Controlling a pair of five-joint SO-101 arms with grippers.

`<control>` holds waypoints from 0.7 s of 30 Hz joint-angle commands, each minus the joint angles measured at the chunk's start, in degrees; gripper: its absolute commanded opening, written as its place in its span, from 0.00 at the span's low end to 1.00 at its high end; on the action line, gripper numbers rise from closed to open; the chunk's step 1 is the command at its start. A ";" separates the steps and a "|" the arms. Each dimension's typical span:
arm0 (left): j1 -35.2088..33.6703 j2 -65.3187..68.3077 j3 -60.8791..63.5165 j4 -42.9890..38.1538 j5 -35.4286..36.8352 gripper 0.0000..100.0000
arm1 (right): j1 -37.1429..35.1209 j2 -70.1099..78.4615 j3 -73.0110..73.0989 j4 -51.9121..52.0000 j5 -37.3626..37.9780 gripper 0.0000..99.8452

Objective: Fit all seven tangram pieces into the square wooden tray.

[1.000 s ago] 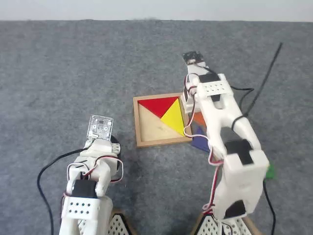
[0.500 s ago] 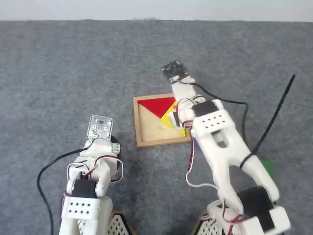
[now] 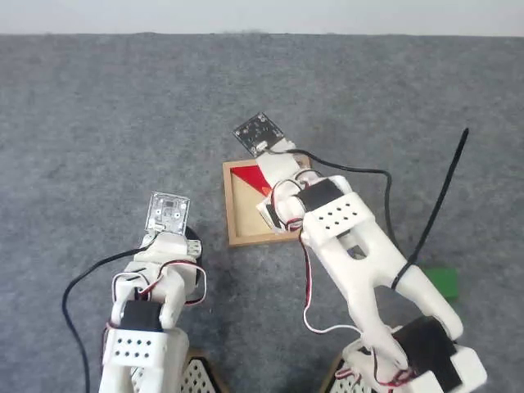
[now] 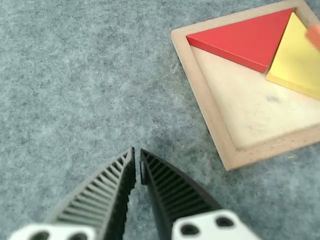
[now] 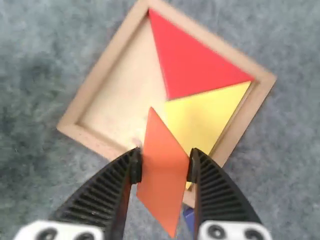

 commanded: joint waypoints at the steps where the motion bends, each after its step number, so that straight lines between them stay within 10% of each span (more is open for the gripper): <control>1: -0.26 -0.70 -0.48 0.09 0.35 0.02 | -0.40 -2.95 0.62 -0.84 1.76 0.10; 21: -0.26 -0.70 -0.48 0.09 0.35 0.02 | -0.13 -2.95 0.88 -0.31 -1.85 0.10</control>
